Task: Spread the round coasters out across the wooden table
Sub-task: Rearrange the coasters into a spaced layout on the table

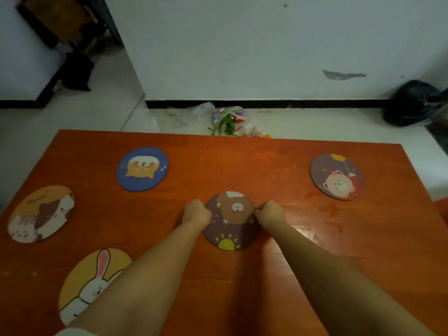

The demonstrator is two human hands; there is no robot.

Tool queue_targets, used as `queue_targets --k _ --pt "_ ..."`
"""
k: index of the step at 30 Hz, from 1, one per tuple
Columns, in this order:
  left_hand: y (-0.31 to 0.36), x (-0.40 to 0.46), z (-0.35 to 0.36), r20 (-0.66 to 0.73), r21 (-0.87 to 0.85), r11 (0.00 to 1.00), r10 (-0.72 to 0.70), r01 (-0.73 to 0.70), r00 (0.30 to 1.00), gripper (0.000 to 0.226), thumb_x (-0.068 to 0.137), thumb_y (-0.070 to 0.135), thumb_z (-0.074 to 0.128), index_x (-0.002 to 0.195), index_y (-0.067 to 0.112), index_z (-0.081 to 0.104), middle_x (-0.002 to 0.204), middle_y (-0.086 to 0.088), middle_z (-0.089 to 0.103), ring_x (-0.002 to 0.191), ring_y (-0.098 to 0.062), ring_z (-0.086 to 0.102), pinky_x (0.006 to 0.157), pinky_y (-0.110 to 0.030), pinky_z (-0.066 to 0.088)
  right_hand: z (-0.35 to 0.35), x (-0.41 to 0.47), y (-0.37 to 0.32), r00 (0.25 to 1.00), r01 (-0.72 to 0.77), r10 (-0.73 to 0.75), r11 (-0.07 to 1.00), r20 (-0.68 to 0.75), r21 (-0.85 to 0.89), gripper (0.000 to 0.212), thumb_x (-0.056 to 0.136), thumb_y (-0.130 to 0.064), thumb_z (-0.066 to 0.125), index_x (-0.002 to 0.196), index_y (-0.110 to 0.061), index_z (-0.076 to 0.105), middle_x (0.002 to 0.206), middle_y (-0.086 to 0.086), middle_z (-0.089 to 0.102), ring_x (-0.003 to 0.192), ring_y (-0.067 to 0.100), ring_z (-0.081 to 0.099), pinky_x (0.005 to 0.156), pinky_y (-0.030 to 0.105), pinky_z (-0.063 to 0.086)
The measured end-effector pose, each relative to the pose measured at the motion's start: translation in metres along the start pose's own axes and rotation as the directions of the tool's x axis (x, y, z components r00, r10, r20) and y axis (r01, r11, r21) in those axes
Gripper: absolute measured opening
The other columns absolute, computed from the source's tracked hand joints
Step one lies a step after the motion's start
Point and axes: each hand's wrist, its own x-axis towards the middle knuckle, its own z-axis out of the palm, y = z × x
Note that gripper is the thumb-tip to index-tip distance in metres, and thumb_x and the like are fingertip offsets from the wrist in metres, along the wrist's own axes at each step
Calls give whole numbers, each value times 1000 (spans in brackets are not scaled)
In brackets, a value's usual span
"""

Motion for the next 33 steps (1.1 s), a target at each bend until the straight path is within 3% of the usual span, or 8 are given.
queue_targets --k 5,8,12,15,17,20,24,33 --pt "-6 -2 0 -25 -152 988 -5 1 1000 15 90 6 52 78 6 61 92 -17 62 92 -33 58 87 -42 51 0 -9 3 1000 -3 4 996 -12 91 15 89 -11 54 77 -8 48 84 14 53 82 28 48 69 34 38" --pt "-3 -13 -3 -42 -189 982 20 -27 999 19 91 10 52 108 3 59 116 -17 61 108 -36 58 80 -37 47 -1 -20 4 999 28 -26 992 -20 124 33 90 -7 51 65 -20 33 68 4 44 81 28 48 74 44 45" --pt "5 -31 -6 -37 -168 976 132 -137 991 3 92 10 49 91 10 46 115 -18 60 105 -36 57 78 -37 46 -5 -37 14 996 67 -57 985 -67 161 18 93 -7 48 78 -13 39 67 1 40 80 29 45 68 40 38" --pt "13 -45 -2 -29 -198 959 201 -203 979 17 92 8 49 78 14 42 99 -17 55 90 -31 57 85 -42 51 -16 -51 35 989 66 -37 977 -146 201 11 91 -6 49 86 -10 40 66 -1 39 79 28 45 66 35 34" --pt "17 -60 6 -5 -231 947 227 -222 974 31 93 7 49 67 19 36 94 -13 51 84 -27 52 78 -43 54 -26 -61 53 983 41 -5 980 -182 195 18 90 -7 50 77 -13 39 65 1 40 79 27 46 66 35 34" --pt "24 -85 27 59 -260 941 238 -215 970 29 94 7 49 69 18 38 96 -12 49 82 -27 51 58 -37 51 -41 -73 89 981 21 23 975 -195 220 28 90 -6 50 69 -17 34 67 4 43 79 27 47 66 35 36" --pt "42 -120 66 117 -298 933 247 -203 962 24 94 6 48 74 15 41 92 -9 48 84 -26 51 55 -31 50 -66 -86 138 976 29 16 978 -216 205 11 92 -6 48 86 -7 39 75 8 45 78 26 42 60 33 31" --pt "92 -191 175 164 -355 925 205 -136 965 33 94 4 48 67 19 36 72 -1 45 57 -14 47 43 -23 47 -132 -91 254 975 4 19 995 -222 101 12 91 -6 51 83 -7 43 79 10 51 78 26 45 63 31 32"
